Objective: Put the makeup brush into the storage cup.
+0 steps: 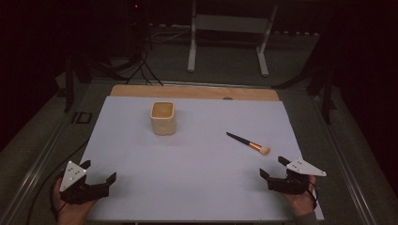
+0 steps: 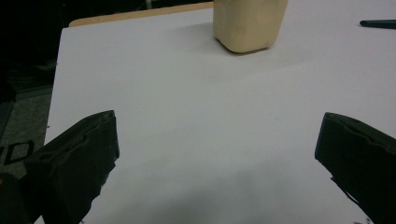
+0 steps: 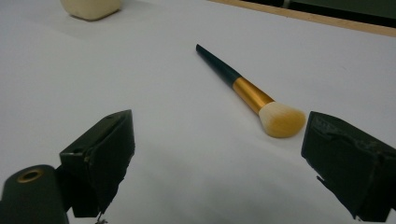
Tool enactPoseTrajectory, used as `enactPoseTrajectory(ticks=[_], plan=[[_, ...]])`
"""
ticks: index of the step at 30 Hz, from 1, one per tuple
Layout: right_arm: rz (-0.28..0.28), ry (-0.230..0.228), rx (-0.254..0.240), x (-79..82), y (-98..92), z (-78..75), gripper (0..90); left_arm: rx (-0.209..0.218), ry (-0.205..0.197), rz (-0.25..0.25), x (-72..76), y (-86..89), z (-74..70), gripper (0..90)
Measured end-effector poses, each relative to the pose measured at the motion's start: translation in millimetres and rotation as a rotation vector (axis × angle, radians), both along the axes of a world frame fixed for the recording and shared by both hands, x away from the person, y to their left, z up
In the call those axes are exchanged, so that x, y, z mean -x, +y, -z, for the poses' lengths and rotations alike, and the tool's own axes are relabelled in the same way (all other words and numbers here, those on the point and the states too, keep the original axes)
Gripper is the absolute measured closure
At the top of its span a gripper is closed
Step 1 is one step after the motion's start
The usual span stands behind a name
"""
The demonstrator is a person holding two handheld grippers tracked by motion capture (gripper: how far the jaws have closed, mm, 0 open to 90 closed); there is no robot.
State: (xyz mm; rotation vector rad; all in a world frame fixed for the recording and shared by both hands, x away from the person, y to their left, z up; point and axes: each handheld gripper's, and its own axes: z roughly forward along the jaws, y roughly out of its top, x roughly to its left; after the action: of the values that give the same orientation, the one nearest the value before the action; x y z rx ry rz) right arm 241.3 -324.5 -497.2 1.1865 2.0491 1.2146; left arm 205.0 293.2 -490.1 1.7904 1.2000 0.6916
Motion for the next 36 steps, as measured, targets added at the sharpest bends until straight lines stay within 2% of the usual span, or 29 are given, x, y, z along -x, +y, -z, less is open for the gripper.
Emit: enactPoseTrajectory(ticks=[4,26,36], plan=[[-0.003,0.0,0.002,0.2,0.1,0.2,9.6,0.011,-0.007,-0.002,0.4,1.2,-0.4,0.9],[-0.03,0.008,0.016,-3.1,2.0,1.9,9.7,0.002,-0.015,0.005,1.9,1.5,-1.2,0.9],[-0.038,0.004,0.001,-6.7,-1.7,-2.5,9.6,-0.007,-0.014,0.006,1.7,0.7,-0.3,0.9]])
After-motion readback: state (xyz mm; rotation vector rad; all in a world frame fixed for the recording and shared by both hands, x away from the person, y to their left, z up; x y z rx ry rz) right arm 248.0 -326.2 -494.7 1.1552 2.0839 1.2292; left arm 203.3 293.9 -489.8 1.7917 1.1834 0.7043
